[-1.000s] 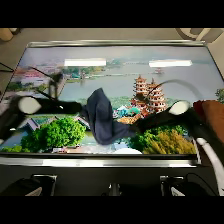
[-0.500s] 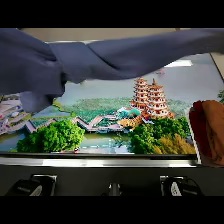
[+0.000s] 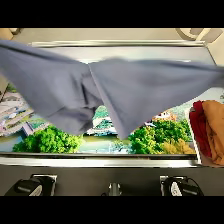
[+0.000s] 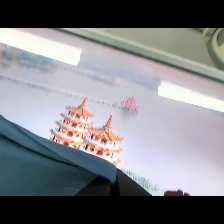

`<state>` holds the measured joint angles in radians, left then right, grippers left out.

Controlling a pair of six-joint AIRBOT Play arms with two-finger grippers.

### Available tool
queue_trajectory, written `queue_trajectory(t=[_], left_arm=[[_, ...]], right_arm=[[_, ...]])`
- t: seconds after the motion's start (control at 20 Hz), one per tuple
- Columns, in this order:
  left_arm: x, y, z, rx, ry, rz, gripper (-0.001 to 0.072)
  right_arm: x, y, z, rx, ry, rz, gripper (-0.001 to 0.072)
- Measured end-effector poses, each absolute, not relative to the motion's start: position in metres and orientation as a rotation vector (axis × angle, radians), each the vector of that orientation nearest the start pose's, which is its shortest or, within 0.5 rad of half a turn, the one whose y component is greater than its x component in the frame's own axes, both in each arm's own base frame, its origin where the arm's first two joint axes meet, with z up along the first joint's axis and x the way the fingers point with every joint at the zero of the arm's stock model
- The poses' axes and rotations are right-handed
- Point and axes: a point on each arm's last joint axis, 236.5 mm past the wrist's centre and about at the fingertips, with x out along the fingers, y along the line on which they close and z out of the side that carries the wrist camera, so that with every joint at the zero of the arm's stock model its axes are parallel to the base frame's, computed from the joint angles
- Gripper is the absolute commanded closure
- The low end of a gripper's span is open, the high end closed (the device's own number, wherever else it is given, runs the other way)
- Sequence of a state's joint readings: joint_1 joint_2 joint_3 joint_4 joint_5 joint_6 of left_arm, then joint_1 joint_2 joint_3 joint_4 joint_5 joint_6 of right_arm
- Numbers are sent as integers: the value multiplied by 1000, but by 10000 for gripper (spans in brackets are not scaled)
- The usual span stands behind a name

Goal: Fold the shirts.

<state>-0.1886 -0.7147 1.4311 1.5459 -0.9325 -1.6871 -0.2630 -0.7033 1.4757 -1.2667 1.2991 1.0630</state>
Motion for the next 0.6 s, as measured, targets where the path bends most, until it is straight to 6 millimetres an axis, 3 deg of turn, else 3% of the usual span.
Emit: queue_trajectory(t=[0.1,0.15,0.4,0.45,0.5,0.6], left_arm=[[334,-69,350,-111,283,-188,686],[338,-69,349,-114,268,-188,686],[336,-67,383,-123,153,-190,686],[333,-66,380,-119,173,-187,686],[331,-65,371,-113,213,-183,686],[324,-65,333,-100,356,-176,686]], right_arm=[[291,-13,313,-268,543,127,694],[293,-14,311,-267,549,124,694],[298,-21,328,-292,497,88,694],[296,-21,329,-294,501,90,693],[292,-21,323,-295,528,96,693],[283,-18,301,-286,620,124,693]])
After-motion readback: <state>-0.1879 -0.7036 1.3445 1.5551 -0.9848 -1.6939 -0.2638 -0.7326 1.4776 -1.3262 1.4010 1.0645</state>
